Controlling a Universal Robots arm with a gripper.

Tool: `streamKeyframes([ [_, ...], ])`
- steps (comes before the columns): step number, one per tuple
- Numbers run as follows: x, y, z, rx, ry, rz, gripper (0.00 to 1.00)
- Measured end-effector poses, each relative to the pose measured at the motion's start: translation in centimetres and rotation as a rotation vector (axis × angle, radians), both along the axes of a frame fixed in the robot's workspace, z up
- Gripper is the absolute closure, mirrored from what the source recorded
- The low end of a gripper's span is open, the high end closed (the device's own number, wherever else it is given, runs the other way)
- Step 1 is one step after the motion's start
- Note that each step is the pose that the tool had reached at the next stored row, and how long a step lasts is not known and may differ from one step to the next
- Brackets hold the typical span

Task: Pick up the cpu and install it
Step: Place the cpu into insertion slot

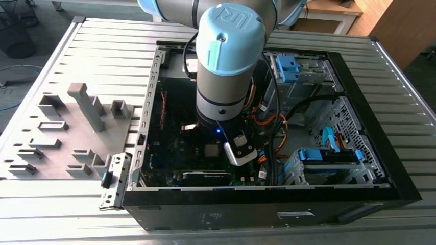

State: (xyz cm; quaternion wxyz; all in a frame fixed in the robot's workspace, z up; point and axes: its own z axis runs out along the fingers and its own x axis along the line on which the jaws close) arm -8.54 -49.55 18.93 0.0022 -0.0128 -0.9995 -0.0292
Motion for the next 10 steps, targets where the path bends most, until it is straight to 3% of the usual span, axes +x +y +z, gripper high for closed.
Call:
streamKeyframes([
  [10, 0.02, 0.0, -0.14, -0.0004, 0.0003, 0.0, 0.53],
])
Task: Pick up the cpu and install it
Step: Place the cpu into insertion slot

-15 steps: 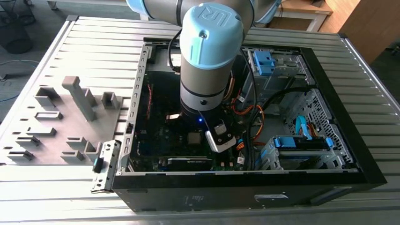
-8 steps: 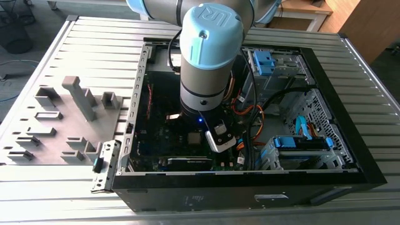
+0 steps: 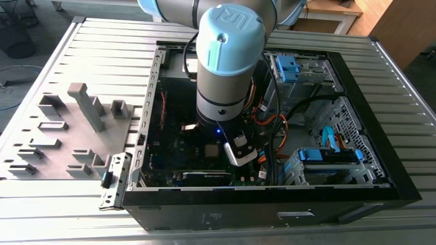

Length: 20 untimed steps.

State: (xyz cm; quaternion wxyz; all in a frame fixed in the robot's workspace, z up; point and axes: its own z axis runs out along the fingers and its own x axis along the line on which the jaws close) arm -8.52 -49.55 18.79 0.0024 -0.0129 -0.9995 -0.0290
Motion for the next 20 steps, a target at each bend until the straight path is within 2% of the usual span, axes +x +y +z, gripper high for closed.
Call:
streamKeyframes([
  [10, 0.0, 0.01, -0.12, 0.0008, -0.0004, 0.0, 0.53],
  [12, 0.0, 0.01, -0.14, 0.0011, -0.0005, 0.0, 0.52],
  [13, 0.01, 0.01, -0.14, 0.0011, -0.0006, 0.0, 0.46],
  [20, 0.0, 0.01, -0.12, 0.0006, -0.0003, 0.0, 0.46],
])
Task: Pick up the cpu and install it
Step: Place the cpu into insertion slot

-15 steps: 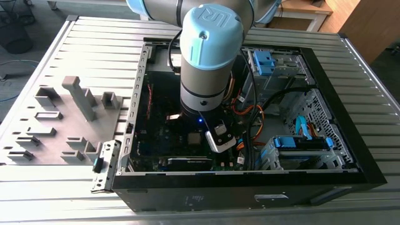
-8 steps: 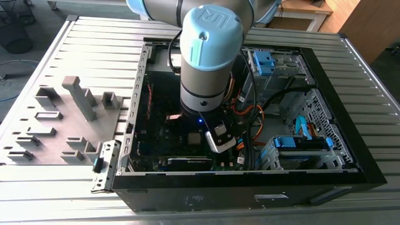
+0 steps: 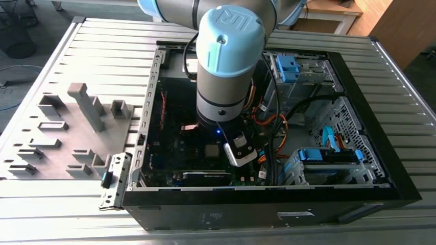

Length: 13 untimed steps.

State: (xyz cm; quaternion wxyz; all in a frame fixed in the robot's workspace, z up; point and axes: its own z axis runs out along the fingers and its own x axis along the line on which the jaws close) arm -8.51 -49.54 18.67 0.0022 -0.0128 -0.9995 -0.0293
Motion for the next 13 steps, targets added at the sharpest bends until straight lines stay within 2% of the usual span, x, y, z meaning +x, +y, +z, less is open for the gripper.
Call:
streamKeyframes([
  [6, -0.48, 0.0, -0.01, -0.0001, -0.0019, 0.0, 0.46],
  [10, -0.49, 0.0, 0.0, 0.0, -0.0022, 0.0, 0.46],
  [13, -0.52, 0.0, 0.27, -0.0001, -0.0017, 0.0, 0.46],
])
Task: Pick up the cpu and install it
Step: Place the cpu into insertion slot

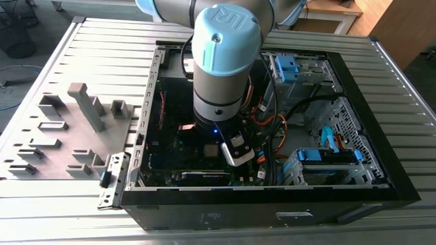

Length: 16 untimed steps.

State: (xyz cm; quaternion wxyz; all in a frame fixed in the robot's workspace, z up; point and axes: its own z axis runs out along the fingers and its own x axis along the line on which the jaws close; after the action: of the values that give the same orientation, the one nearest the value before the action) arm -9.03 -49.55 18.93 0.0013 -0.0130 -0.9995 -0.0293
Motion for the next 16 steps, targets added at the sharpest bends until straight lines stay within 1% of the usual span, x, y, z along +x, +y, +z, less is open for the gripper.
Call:
streamKeyframes([
  [3, 0.01, 0.01, 0.32, 0.0001, -0.0004, 0.0, 0.46],
  [7, 0.02, 0.01, 0.33, 0.0003, -0.0005, 0.0, 0.46],
  [13, -0.08, 0.0, 0.03, 0.0009, -0.0006, 0.0, 0.46],
  [16, -0.11, 0.0, 0.01, 0.0007, -0.0004, 0.0, 0.46],
])
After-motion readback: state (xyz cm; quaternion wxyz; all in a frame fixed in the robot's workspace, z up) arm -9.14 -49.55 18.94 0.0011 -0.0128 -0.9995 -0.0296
